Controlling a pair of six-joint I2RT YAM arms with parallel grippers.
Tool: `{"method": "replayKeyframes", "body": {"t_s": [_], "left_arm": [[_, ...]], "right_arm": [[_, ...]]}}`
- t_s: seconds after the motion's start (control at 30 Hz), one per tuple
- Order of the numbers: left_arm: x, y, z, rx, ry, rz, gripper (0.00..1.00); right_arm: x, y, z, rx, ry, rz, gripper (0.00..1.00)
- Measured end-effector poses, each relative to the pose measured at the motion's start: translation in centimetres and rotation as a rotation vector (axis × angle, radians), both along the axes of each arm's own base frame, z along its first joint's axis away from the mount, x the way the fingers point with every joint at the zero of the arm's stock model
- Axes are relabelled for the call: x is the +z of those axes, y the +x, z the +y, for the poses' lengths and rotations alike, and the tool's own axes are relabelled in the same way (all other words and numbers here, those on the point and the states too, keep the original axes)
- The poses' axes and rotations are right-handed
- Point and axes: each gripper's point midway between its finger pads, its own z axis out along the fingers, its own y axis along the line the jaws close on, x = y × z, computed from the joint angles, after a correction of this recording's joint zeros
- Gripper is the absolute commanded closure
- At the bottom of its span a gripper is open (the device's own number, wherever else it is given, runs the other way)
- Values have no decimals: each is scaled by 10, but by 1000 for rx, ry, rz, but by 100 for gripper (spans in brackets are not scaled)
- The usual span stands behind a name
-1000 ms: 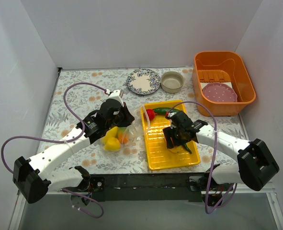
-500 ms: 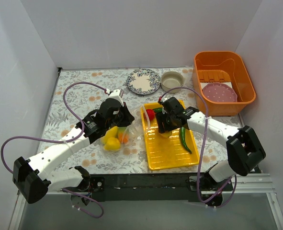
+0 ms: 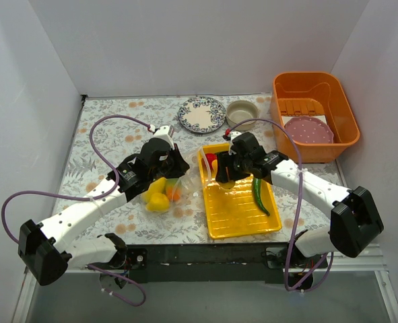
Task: Place the food in the zip-top bag and seal the zipper
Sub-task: Pick up the fake fruit from the bin, then place the fake fruit in the zipper food storage bag.
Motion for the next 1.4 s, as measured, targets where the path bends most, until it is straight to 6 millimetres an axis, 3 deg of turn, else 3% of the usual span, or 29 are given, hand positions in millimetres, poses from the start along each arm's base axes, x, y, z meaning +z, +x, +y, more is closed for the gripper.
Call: {"method": "replayKeyframes", "body": {"t_s": [0.23, 0.5, 0.77, 1.0, 1.1, 1.23, 1.4], "left_arm": [[-2, 1, 0, 0, 4, 4, 100], [-2, 0, -1, 1, 3, 5, 100], [-2, 0, -1, 2, 2, 6, 100], [3, -1, -1, -7, -12, -5, 100], [8, -2, 0, -8, -26, -17, 100], [15, -3, 0, -7, -44, -34, 100], [18, -3, 0, -4, -54, -41, 100]], "right_arm": [[11, -2, 12, 22, 74, 3, 57], [31, -9, 44, 121, 237, 18, 57], [18, -5, 64, 172, 263, 87, 55], [32, 9, 84, 208, 306, 82, 52], [32, 10, 95, 236, 326, 94, 43], [21, -1, 106, 274, 335, 146, 20], [16, -13, 113, 300, 359, 178, 6]]}}
